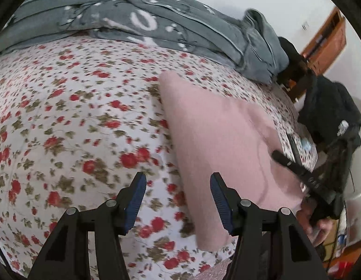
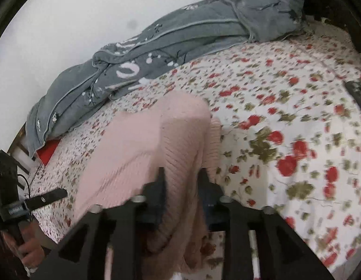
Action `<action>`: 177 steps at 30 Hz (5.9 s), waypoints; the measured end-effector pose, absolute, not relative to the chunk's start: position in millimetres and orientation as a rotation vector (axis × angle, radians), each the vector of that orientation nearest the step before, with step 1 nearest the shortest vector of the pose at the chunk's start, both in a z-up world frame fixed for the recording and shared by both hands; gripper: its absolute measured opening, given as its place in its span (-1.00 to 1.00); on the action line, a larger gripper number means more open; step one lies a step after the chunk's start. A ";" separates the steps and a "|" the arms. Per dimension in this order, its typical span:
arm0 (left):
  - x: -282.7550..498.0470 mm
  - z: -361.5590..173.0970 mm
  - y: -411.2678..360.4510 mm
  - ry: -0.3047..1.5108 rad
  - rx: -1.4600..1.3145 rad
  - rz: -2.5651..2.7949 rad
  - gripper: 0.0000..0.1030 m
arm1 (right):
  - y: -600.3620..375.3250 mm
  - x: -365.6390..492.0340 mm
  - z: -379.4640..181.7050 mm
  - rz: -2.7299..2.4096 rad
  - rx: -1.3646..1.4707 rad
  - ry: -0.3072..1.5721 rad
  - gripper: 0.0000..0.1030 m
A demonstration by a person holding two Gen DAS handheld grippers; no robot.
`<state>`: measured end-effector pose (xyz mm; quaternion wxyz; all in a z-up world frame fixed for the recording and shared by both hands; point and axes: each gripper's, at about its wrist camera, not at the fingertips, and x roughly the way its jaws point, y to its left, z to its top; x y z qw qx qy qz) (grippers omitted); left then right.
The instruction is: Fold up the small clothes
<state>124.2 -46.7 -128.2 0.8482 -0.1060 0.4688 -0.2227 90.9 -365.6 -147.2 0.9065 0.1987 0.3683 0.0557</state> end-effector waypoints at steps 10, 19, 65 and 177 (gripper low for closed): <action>103.3 -123.2 -57.0 0.991 -0.214 -0.472 0.09 | -308.3 39.5 -129.3 0.152 0.215 0.725 0.04; 89.9 -124.9 -50.7 1.003 -0.188 -0.450 0.13 | -345.5 14.1 -147.8 0.148 0.346 0.650 -0.86; 188.0 -174.5 -95.6 1.065 -0.341 -0.567 0.16 | -358.3 127.5 -183.8 0.216 0.378 0.830 0.47; 195.3 -159.7 -2.7 0.696 -0.117 -0.393 0.49 | -211.8 180.5 -169.4 0.344 -0.274 0.598 -0.45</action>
